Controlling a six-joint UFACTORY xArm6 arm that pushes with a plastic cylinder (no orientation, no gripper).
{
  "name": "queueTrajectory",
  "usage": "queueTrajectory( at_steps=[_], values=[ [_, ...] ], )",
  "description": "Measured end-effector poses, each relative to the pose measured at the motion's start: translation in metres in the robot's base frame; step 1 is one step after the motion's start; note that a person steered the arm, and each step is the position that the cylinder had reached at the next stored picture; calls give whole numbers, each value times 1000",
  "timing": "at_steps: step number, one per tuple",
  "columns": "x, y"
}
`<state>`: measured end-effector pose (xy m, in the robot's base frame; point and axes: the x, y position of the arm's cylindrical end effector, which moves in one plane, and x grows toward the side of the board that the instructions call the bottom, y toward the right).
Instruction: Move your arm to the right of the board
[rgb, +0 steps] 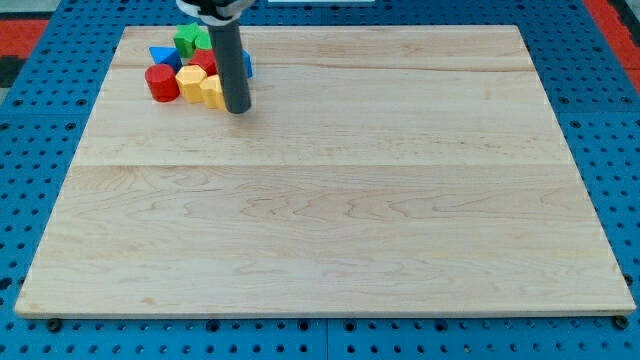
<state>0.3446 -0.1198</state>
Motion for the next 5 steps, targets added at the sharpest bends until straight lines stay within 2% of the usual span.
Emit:
queueTrajectory(
  at_steps=[1,2,3,4,5],
  values=[
    [-4,-50],
    [-5,-49],
    [13,22],
    [-3,106],
    [-25,113]
  ],
)
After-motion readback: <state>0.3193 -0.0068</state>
